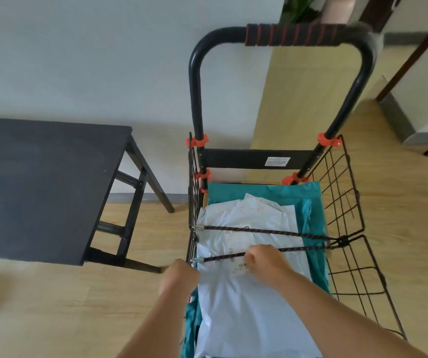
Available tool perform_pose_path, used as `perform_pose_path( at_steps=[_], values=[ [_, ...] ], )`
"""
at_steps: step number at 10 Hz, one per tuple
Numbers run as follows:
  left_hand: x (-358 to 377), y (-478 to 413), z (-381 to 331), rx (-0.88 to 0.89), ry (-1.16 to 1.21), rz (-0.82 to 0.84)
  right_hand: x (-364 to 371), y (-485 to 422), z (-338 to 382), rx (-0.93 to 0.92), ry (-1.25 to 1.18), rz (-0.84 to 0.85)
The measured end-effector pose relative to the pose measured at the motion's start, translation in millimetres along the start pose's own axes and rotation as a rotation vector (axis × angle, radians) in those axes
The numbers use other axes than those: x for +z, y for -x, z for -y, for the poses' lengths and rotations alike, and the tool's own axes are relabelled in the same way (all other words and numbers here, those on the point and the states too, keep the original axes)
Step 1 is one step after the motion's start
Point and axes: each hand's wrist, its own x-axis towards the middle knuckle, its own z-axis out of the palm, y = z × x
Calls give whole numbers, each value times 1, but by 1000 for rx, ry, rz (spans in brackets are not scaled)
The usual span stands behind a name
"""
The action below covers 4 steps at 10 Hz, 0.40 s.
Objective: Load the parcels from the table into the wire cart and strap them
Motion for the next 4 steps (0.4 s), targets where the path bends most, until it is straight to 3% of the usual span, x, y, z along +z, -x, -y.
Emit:
perform_pose_path(
  at_steps=[2, 4],
  values=[
    [-9, 35, -45, 38, -31, -110, -28, 27, -22, 50, 91, 68],
    [-14, 82, -67, 167, -222, -182, -56, 57, -40, 39, 138, -12]
  ],
)
